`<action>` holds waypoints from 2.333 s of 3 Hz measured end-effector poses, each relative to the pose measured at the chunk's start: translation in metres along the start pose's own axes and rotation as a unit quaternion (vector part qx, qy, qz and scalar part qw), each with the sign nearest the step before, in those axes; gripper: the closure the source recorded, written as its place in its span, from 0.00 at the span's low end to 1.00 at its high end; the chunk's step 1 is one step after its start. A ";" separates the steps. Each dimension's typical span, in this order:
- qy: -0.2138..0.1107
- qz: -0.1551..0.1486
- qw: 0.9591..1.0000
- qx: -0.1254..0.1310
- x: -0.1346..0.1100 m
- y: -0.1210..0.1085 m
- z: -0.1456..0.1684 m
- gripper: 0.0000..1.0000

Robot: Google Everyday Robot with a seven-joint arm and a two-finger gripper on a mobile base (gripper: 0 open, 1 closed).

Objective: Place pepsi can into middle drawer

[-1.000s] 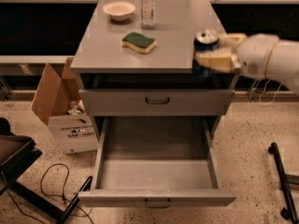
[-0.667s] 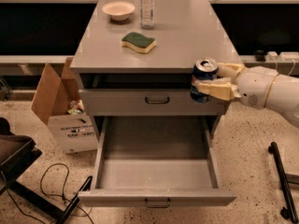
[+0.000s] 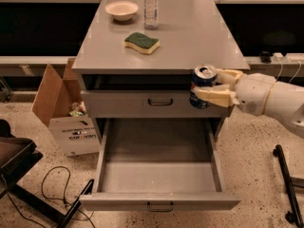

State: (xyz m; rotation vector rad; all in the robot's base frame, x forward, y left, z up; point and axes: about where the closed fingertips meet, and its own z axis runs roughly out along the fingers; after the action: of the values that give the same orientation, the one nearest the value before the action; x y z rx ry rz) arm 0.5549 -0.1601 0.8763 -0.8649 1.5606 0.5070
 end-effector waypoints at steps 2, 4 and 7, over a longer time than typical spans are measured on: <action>0.007 -0.012 0.998 -0.068 0.084 0.069 0.018 1.00; 0.012 -0.014 0.996 -0.089 0.100 0.071 0.053 1.00; -0.050 0.057 0.975 -0.209 0.265 0.135 0.220 1.00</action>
Offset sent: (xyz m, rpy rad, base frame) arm -0.0680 0.0516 -0.1565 -0.0561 0.0343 0.2305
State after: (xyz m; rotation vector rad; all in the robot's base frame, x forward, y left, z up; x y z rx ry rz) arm 0.5932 0.0241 0.5575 -1.0513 1.4383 0.9711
